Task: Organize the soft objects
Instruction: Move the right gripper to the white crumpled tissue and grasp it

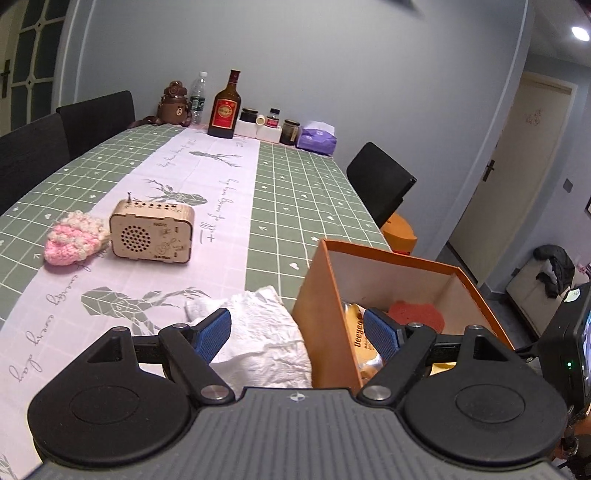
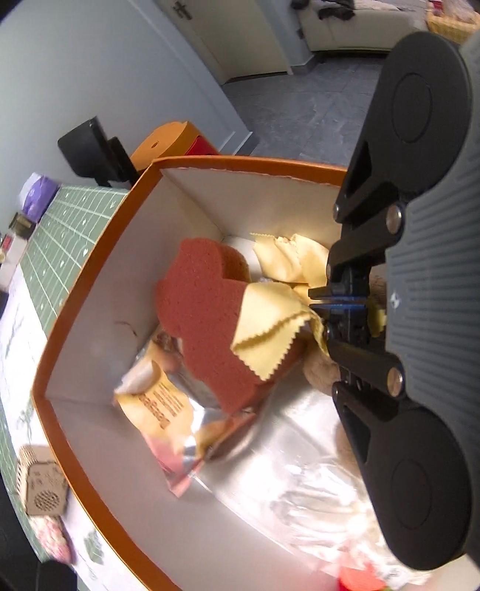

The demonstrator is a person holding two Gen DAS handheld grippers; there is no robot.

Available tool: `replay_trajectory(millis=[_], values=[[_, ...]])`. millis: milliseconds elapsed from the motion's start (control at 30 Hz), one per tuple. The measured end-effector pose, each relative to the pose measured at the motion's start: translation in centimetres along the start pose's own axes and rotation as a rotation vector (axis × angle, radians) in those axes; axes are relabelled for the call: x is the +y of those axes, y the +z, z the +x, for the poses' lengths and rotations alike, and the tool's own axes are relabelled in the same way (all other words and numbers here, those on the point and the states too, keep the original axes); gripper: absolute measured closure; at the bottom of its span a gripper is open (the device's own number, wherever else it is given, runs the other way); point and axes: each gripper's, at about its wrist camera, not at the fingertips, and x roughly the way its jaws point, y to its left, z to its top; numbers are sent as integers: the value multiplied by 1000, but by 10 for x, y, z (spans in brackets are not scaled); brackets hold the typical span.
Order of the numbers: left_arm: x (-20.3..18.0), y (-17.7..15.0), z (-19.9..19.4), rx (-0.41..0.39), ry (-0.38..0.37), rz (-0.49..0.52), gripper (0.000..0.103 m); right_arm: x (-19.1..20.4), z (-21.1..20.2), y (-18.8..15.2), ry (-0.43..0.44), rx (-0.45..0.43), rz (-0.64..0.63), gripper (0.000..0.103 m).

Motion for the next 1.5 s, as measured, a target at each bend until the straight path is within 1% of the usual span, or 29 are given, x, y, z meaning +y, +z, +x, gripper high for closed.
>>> replay_trajectory(millis=[100,200,300,367,400,433,467,533,567,633,700,767,867,967,1000,1067,1133,1200,1367,1500], values=[[8,2,-6,-23,31,6,8,3,-6,0,-46,-30,8,102],[18,4,-11,-41,58,4,8,0,-24,-3,-56,-85,43,102],[32,7,-17,-56,86,-4,8,-1,-50,-4,-88,-162,80,101],[39,9,-22,-71,119,-7,8,2,-71,-1,-114,-232,93,101],[42,10,-24,-79,130,-8,8,2,-83,1,-113,-271,112,101],[46,11,-27,-86,139,-11,8,4,-94,3,-103,-310,135,100],[50,12,-30,-90,146,-16,8,6,-103,7,-87,-345,147,97],[58,12,-35,-96,160,-17,8,16,-121,13,-67,-411,141,93],[62,11,-38,-99,169,-12,8,23,-128,17,-56,-435,129,90],[69,10,-44,-105,184,1,8,39,-139,25,-15,-470,88,88],[78,10,-48,-107,199,-3,8,57,-145,33,30,-487,51,86],[86,10,-50,-103,208,-22,8,74,-145,40,59,-493,15,84],[96,8,-53,-97,218,-23,7,97,-141,49,89,-492,-26,72],[101,4,-54,-86,222,4,7,116,-131,54,125,-471,-42,65],[103,2,-54,-81,219,17,7,121,-126,57,132,-460,-45,63],[106,-1,-52,-70,215,36,7,130,-116,61,139,-435,-53,62],[111,-5,-50,-48,217,37,7,136,-105,66,150,-404,-62,58],[115,-7,-46,-23,219,32,7,140,-96,72,152,-381,-69,46],[126,-15,-33,22,232,37,7,154,-74,86,149,-320,-91,32],[136,-18,-26,46,229,22,7,163,-60,98,166,-268,-100,28]])
